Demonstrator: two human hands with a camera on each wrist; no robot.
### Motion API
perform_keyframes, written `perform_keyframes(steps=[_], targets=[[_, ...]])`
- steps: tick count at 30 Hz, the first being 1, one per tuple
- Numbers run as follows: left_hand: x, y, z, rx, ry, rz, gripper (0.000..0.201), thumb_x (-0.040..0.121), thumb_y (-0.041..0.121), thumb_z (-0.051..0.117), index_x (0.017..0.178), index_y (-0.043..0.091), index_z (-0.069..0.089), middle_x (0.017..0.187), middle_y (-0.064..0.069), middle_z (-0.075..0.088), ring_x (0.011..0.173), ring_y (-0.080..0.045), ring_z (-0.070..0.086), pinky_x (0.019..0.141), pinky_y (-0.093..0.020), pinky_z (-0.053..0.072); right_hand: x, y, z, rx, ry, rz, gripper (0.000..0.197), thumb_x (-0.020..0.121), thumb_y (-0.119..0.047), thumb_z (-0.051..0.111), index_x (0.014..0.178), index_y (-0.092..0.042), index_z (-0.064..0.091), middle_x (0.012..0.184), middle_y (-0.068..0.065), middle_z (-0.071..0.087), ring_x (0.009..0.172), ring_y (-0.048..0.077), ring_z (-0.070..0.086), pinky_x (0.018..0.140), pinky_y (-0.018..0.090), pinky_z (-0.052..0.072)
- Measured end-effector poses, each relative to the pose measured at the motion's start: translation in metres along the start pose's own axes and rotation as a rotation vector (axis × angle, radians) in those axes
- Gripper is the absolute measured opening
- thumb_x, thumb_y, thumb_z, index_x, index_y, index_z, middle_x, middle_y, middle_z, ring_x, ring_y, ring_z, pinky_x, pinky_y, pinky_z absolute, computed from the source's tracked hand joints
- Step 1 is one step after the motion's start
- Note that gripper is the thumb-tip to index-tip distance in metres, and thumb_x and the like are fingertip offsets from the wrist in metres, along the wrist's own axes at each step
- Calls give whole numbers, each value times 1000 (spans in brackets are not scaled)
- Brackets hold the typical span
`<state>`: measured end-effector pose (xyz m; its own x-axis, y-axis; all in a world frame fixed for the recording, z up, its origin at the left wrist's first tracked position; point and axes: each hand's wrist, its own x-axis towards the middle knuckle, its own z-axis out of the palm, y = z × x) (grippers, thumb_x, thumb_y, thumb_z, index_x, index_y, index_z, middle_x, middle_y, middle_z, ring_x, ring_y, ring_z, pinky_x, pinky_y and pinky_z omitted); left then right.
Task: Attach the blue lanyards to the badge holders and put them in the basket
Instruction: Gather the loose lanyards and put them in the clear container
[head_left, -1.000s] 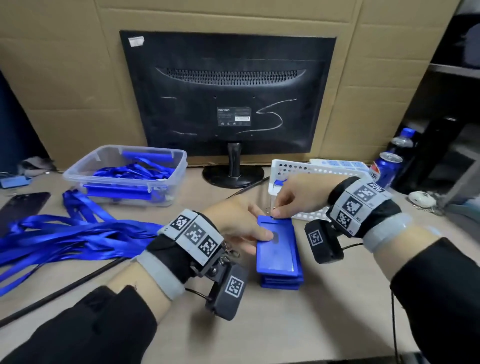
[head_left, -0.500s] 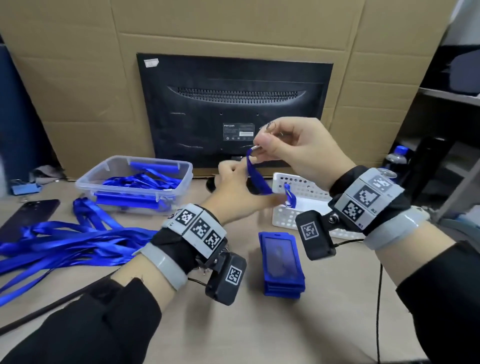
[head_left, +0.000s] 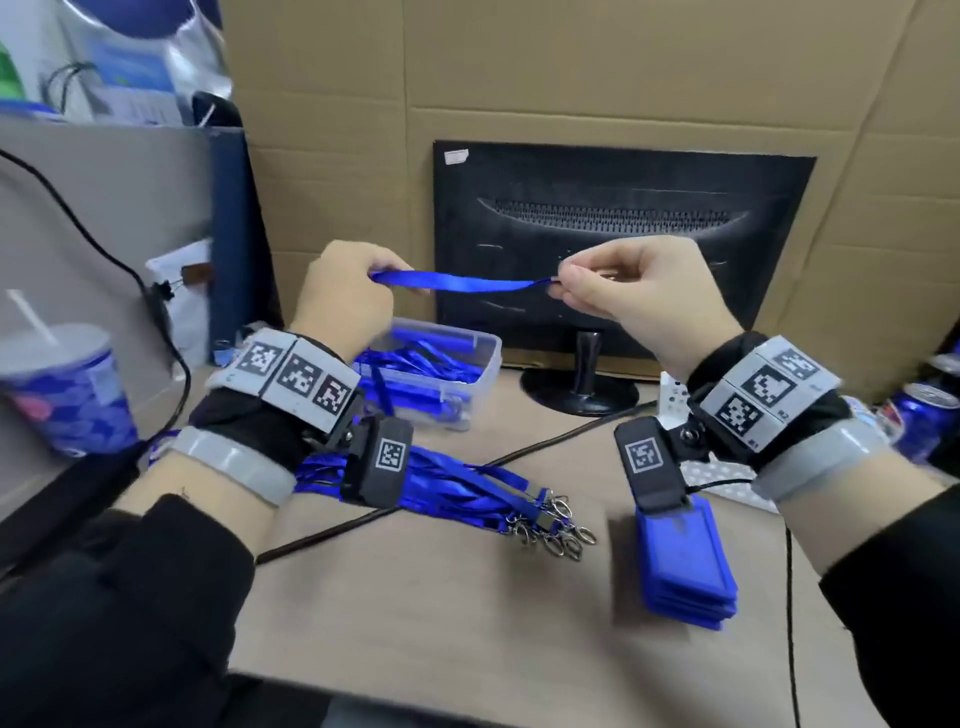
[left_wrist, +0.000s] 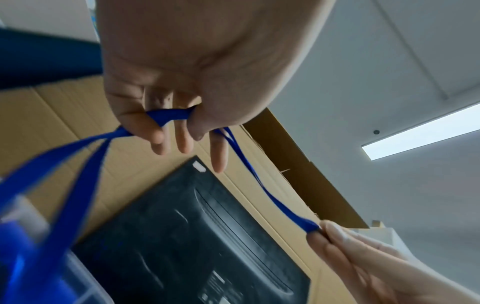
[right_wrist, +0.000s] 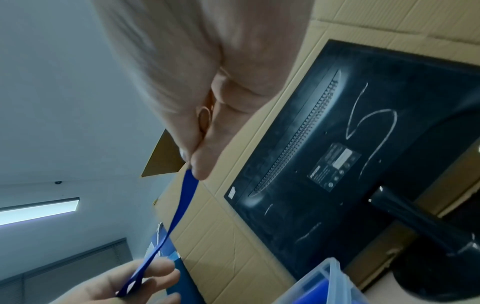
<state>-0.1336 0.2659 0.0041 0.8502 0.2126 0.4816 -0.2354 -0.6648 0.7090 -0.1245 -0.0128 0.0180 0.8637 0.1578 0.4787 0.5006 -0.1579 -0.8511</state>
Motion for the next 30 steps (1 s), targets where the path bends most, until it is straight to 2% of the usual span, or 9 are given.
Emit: perform_keyframes(steps=[4, 8, 11, 15, 18, 20, 23, 27, 30], targets=[[-7, -18, -15, 163, -75, -12, 46, 78, -14, 49, 86, 21, 77, 74, -4, 63, 68, -21, 53, 59, -25, 37, 1, 11, 18, -252, -128, 111, 2, 86, -11, 84, 87, -12, 83, 82, 6, 81, 83, 19, 80, 83, 31, 64], [-10, -46, -5, 331, -123, -39, 45, 80, -12, 50, 89, 21, 79, 92, -7, 71, 88, -31, 66, 73, -27, 44, -1, 27, 25, -453, -258, 218, 9, 78, -6, 88, 81, -11, 82, 74, 5, 79, 62, 10, 71, 64, 24, 59], [-17, -66, 12, 454, -421, -98, 42, 88, -9, 54, 105, 19, 80, 104, -3, 69, 91, -21, 60, 76, -25, 45, -6, 45, 32, -582, -398, 374, 15, 76, 2, 87, 83, -10, 80, 72, 2, 78, 59, 10, 72, 59, 22, 59], [-29, -81, 31, 538, -774, -143, 40, 91, -4, 52, 96, 30, 72, 110, 2, 69, 97, -19, 64, 78, -28, 52, -16, 74, 46, -708, -555, 546, 26, 75, 5, 87, 85, -18, 80, 86, 4, 79, 72, 23, 77, 67, 33, 65], [-34, -76, 35, 642, -821, -208, 47, 87, -1, 50, 108, 40, 62, 122, 0, 54, 114, -24, 51, 93, -35, 48, -20, 85, 59, -895, -675, 581, 32, 75, -8, 88, 102, -22, 77, 103, 7, 78, 84, 25, 75, 77, 39, 67], [-34, -70, 35, 738, -822, -219, 57, 80, 4, 60, 121, 44, 53, 126, -2, 44, 125, -27, 40, 104, -42, 42, -21, 80, 69, -972, -709, 567, 47, 77, -20, 89, 121, -20, 73, 113, 3, 75, 89, 20, 70, 76, 34, 64], [-31, -65, 34, 699, -892, -191, 85, 72, 9, 71, 142, 47, 40, 126, 1, 41, 122, -23, 40, 99, -45, 51, -22, 69, 89, -1030, -805, 537, 72, 73, -47, 91, 134, -21, 63, 123, -3, 67, 96, 17, 64, 81, 30, 56], [-32, -60, 35, 661, -1036, -200, 109, 72, 15, 79, 155, 56, 22, 127, -3, 53, 113, -28, 59, 96, -46, 59, -22, 63, 117, -1181, -971, 556, 86, 62, -72, 87, 125, -19, 61, 104, -5, 65, 101, 22, 65, 98, 38, 55], [-36, -64, 39, 618, -1092, -197, 110, 77, 13, 82, 160, 47, 19, 161, 5, 38, 140, -26, 46, 110, -45, 50, -23, 63, 132, -1239, -1025, 572, 71, 68, -67, 87, 110, -16, 60, 99, -1, 66, 98, 24, 65, 96, 38, 56]])
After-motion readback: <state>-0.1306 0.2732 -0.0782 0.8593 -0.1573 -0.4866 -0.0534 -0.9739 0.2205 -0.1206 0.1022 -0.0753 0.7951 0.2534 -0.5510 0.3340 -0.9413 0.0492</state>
